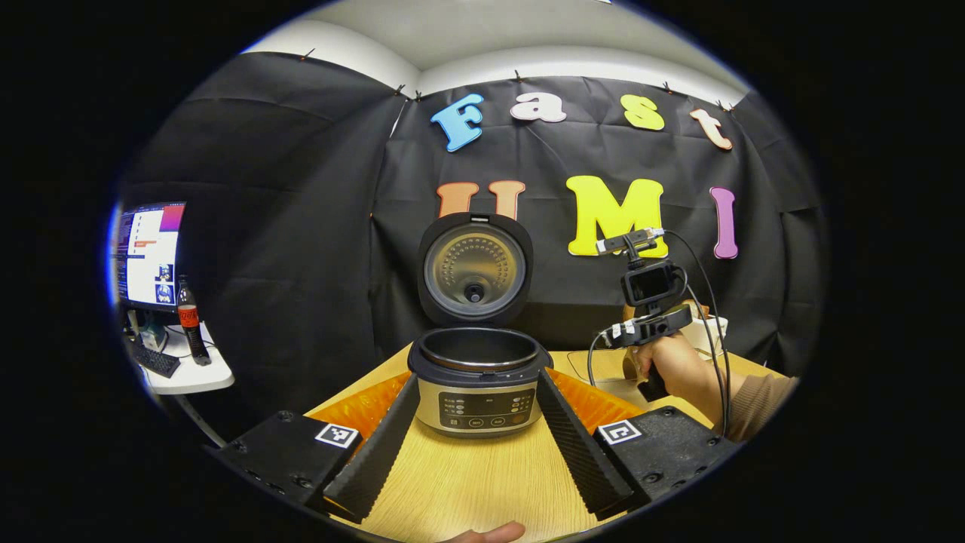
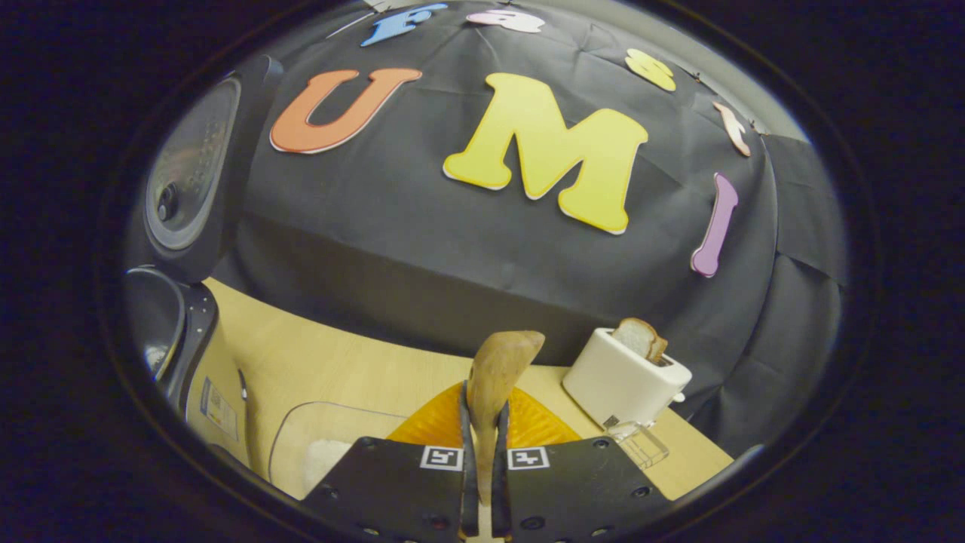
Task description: Close the left gripper, press the button to open the rice cooker; take a wooden spoon from the chopstick holder with the right hand, scoop a spoonful of rice and pour it into the rice cooker, then put the wooden spoon back into the chopstick holder.
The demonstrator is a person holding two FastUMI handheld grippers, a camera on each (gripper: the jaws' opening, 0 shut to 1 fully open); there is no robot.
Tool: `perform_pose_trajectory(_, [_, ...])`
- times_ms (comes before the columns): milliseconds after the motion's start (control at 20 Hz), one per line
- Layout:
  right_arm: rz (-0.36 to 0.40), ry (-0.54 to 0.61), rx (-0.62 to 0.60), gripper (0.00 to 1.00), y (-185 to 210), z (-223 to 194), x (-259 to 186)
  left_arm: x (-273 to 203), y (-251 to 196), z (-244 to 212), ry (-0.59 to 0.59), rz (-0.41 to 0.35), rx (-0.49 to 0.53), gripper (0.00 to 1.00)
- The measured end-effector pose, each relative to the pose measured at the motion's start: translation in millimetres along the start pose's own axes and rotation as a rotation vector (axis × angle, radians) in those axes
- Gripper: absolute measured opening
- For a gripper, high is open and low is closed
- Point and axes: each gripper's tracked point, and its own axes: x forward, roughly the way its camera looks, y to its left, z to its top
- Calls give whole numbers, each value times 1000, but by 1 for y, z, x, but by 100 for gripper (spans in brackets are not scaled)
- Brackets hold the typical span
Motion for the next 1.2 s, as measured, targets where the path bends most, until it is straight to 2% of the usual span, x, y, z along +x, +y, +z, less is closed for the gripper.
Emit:
perform_pose_trajectory(200, [86, 64, 69, 7, 41, -5, -15, -1, 11, 1, -1, 8, -27, 99])
perform_pose_trajectory(400, [139, 122, 154, 7, 58, -8, -26, -3, 17, 0, 7, 8, -60, 99])
perform_pose_trajectory(600, [195, 183, 281, 7, 55, -14, -37, -3, 16, -1, 9, 2, -67, 99])
perform_pose_trajectory(800, [245, 254, 432, 7, 32, -25, -48, -2, -1, 2, -3, -44, -95, 99])
perform_pose_trajectory(850, [265, 279, 463, 7, 27, -30, -51, -2, -6, 2, -4, -58, -96, 95])
perform_pose_trajectory(900, [285, 304, 506, 7, 25, -33, -54, -2, -9, 2, -6, -66, -93, 99])
perform_pose_trajectory(1050, [328, 368, 669, 7, 11, -42, -59, -4, -12, 3, -13, -68, -65, 99])
perform_pose_trajectory(1200, [355, 424, 887, 7, -3, -53, -57, -1, -11, 2, -12, -66, -75, 99])
